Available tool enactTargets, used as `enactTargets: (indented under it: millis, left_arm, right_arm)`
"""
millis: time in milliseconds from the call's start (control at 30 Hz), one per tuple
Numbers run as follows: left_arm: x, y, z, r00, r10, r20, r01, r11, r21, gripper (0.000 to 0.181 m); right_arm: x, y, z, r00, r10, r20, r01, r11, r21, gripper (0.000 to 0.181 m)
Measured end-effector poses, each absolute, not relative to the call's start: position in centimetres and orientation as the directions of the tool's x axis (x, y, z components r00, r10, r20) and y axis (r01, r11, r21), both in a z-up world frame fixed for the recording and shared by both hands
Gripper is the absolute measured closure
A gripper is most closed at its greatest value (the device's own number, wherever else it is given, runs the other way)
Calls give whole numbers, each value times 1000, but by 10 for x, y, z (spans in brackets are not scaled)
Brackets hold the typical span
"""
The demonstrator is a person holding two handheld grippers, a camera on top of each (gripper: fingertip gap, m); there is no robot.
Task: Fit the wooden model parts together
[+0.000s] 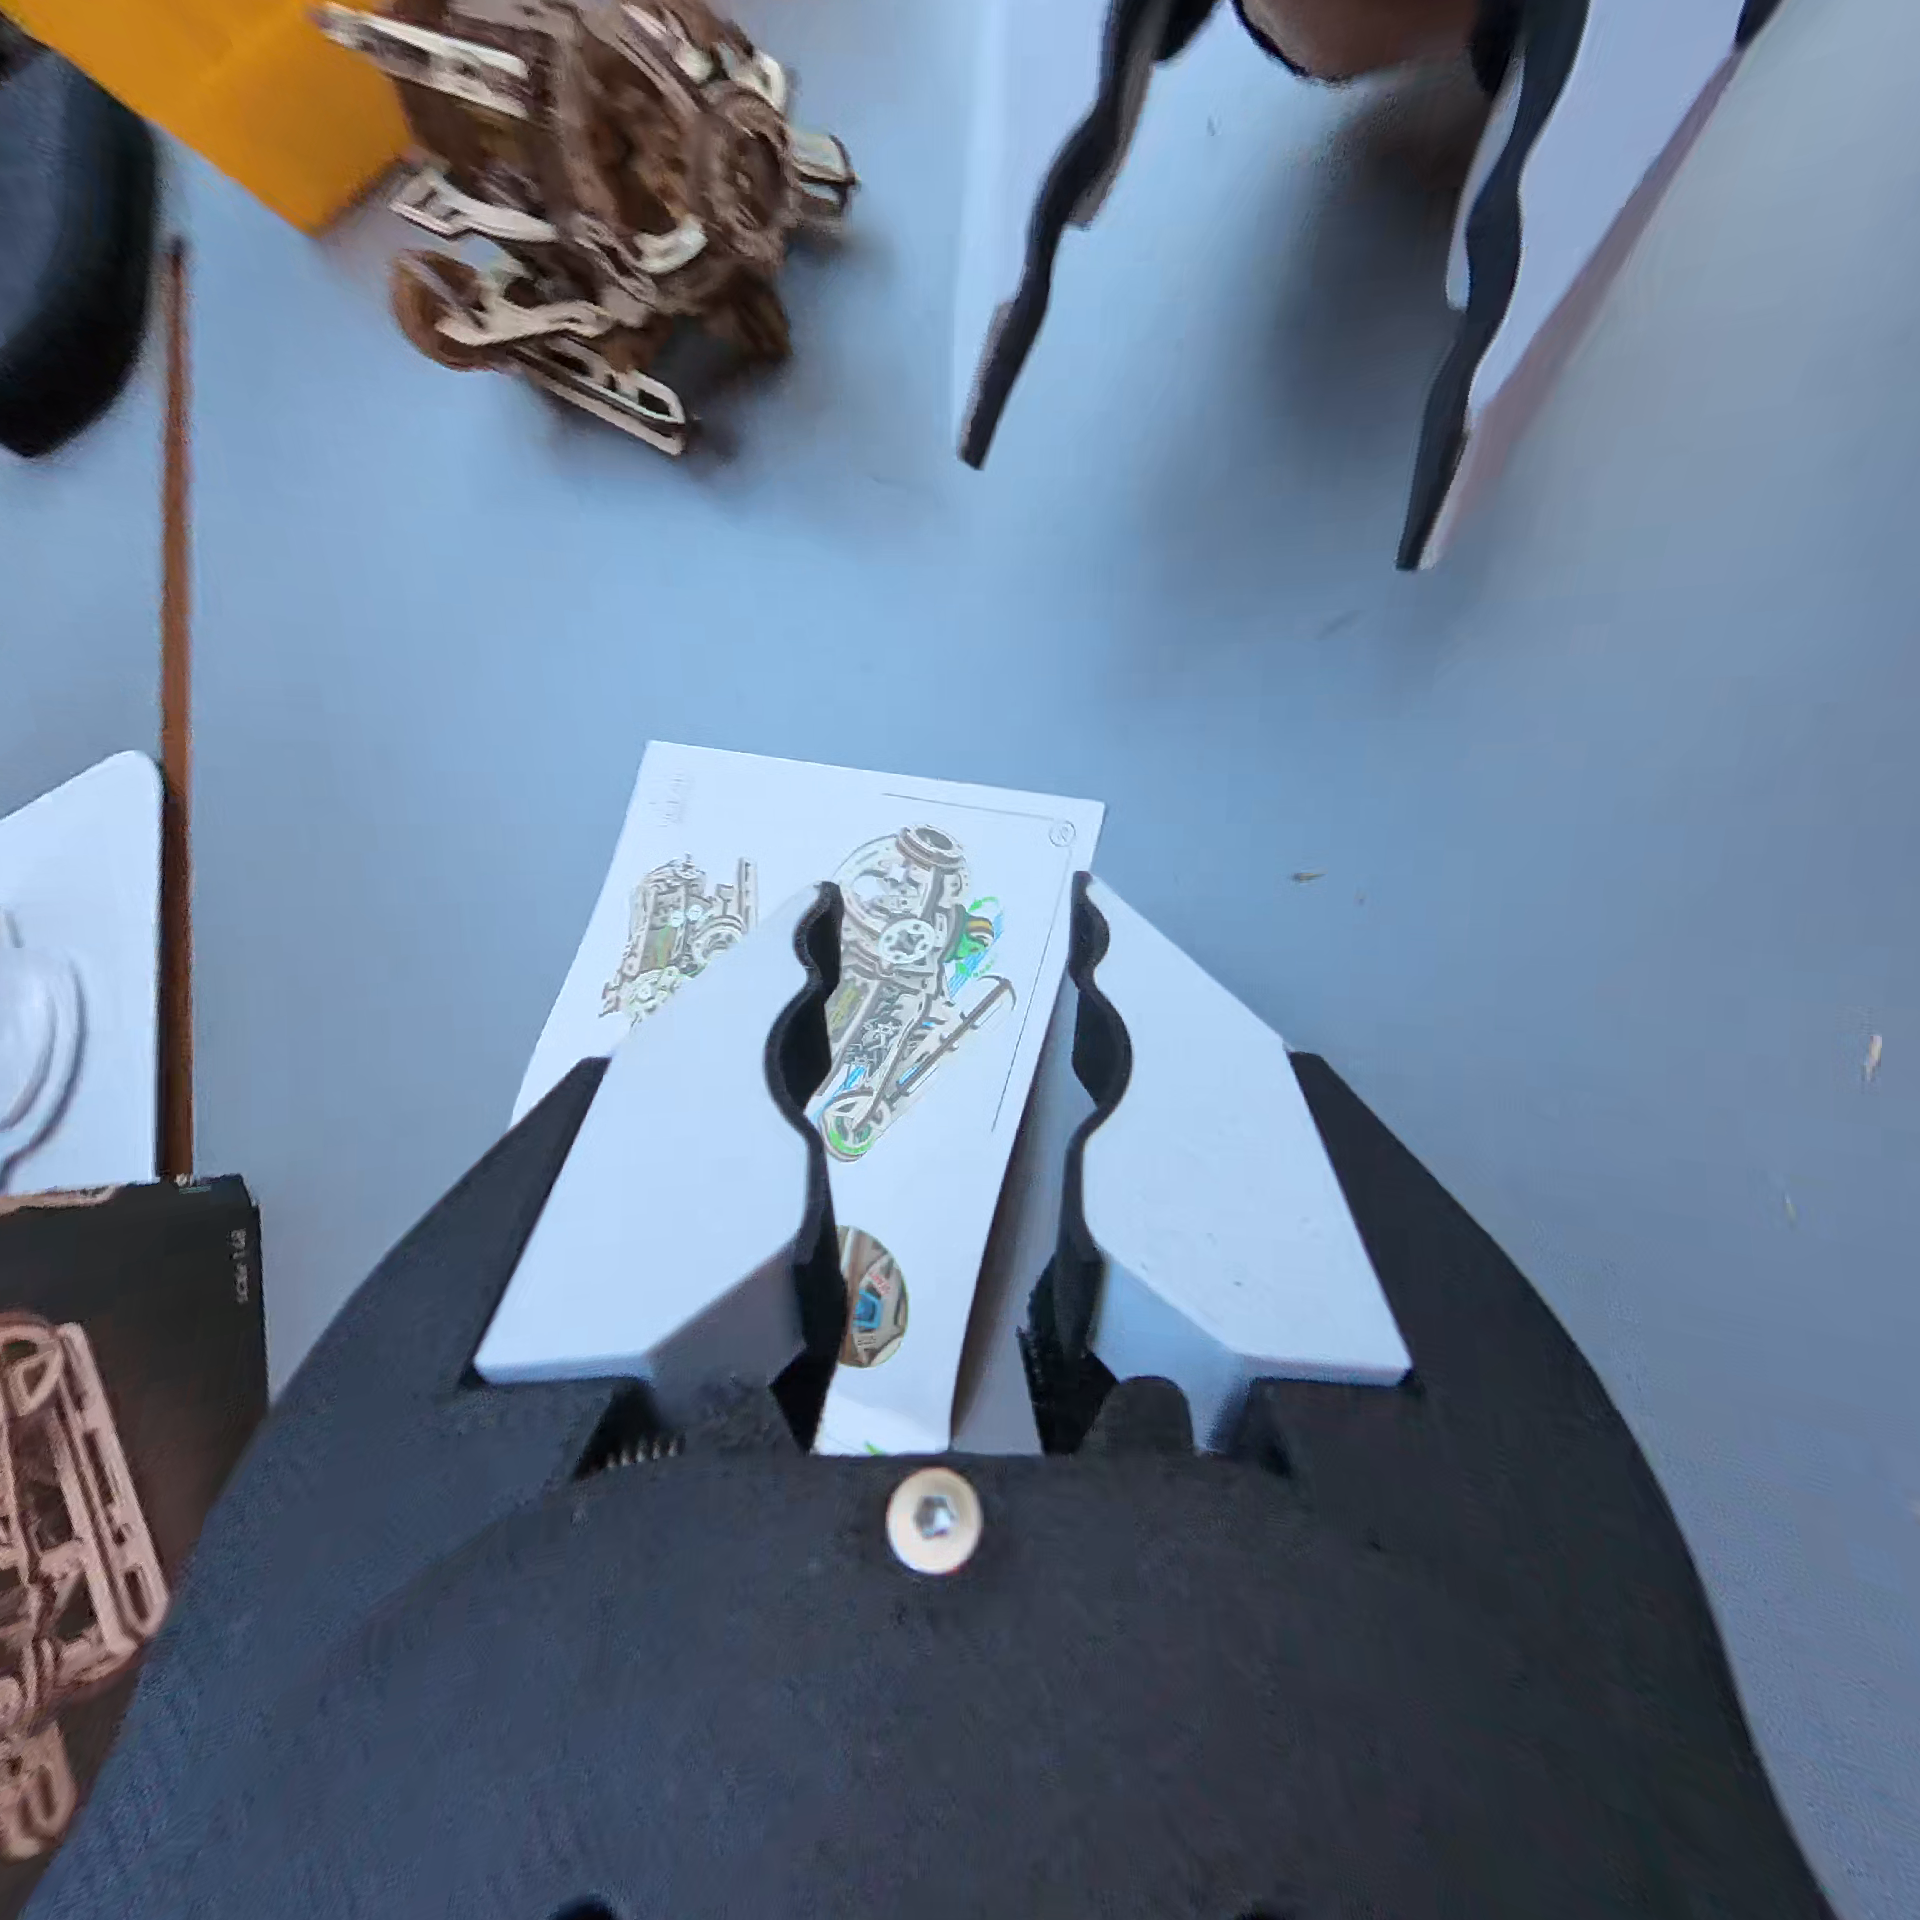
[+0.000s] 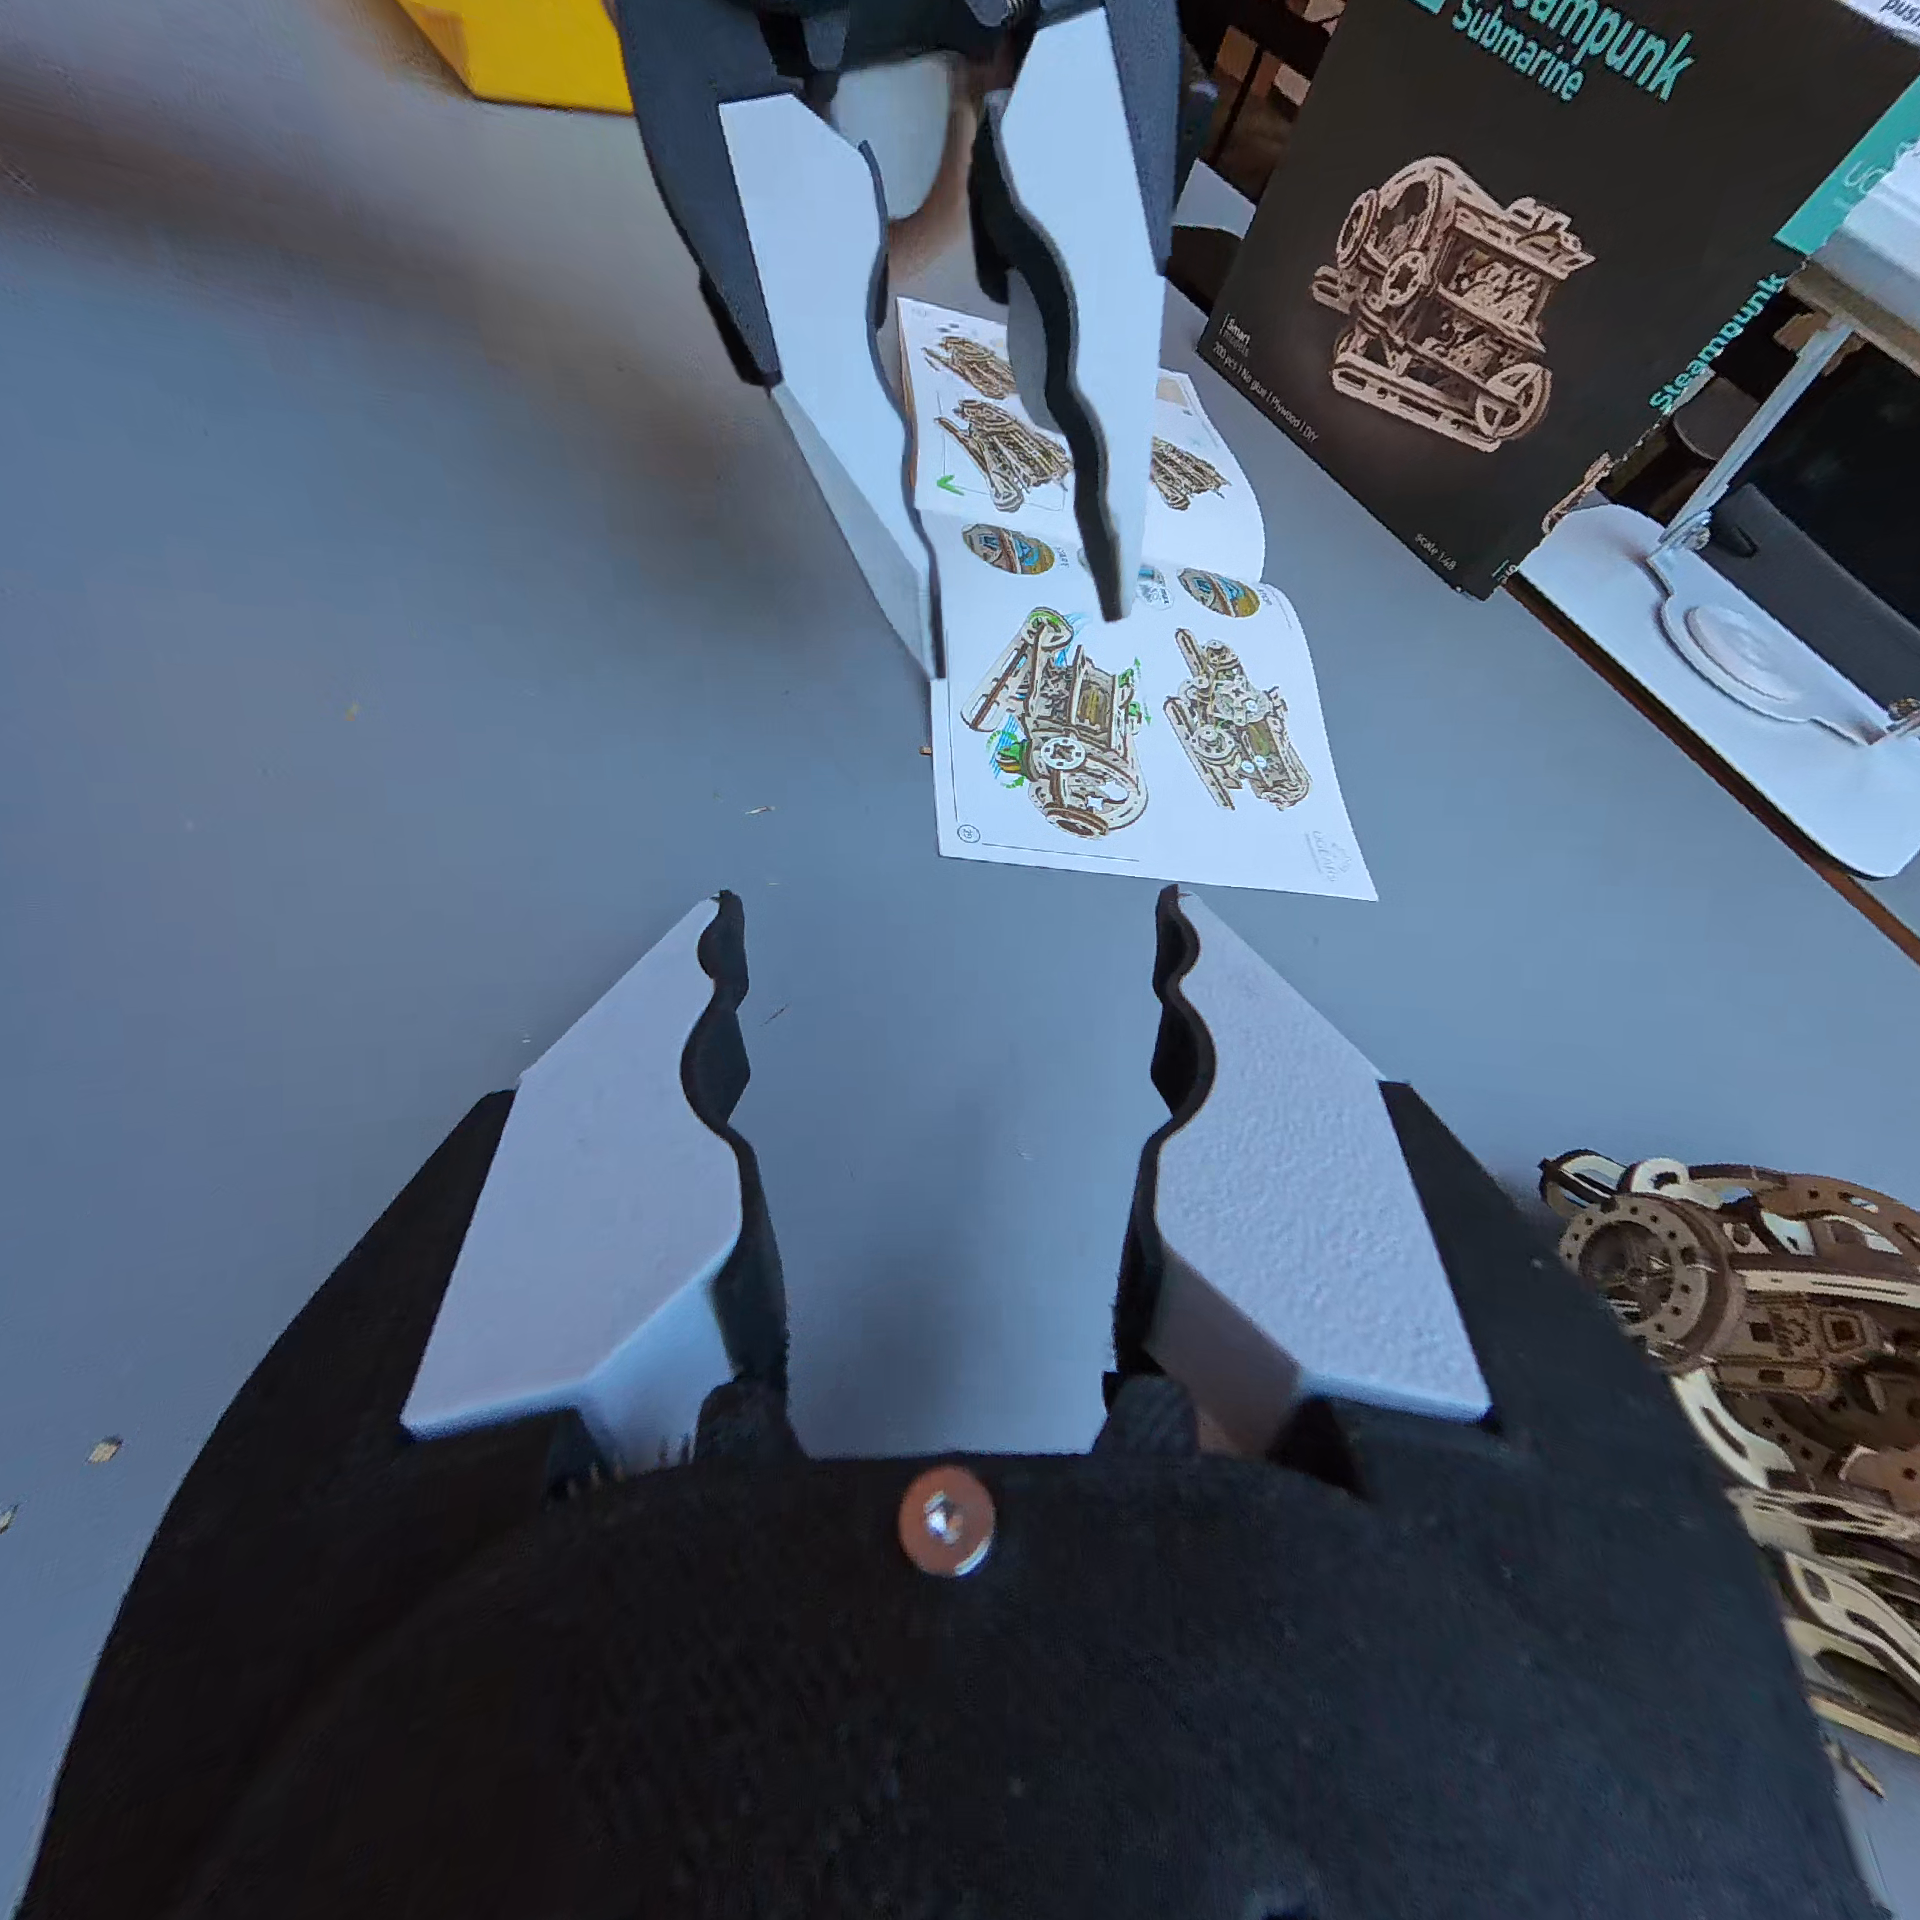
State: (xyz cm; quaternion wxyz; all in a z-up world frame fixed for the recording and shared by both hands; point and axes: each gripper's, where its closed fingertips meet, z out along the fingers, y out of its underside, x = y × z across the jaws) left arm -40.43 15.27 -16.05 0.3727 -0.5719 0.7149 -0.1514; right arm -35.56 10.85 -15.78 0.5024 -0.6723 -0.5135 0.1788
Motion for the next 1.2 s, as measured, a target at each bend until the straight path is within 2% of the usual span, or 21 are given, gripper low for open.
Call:
enactTargets:
  millis: [233, 400, 500, 900, 1200]
  left_arm:
    - [-409, 153, -197, -313, -906, -285, -818, 410, -403, 135]
    - [-413, 157, -194, -357, -891, -280, -819, 442, -365, 140]
    - [-422, 162, -199, -390, -878, -278, -837, 464, -290, 143]
    - [-429, 162, -203, -400, -895, -196, -859, 441, -259, 162]
    - [-430, 162, -204, -292, -954, -68, -871, 295, -394, 172]
  right_arm:
    - [-349, 109, -158, 439, 857, 270, 499, 18, -867, 103]
    - [-347, 110, -157, 446, 859, 251, 484, 4, -875, 103]
    - [-347, 110, -159, 441, 862, 248, 485, 3, -874, 103]
    - [-348, 107, -162, 432, 869, 242, 489, 0, -872, 103]
    - [-358, 101, -171, 384, 898, 216, 522, -18, -853, 103]
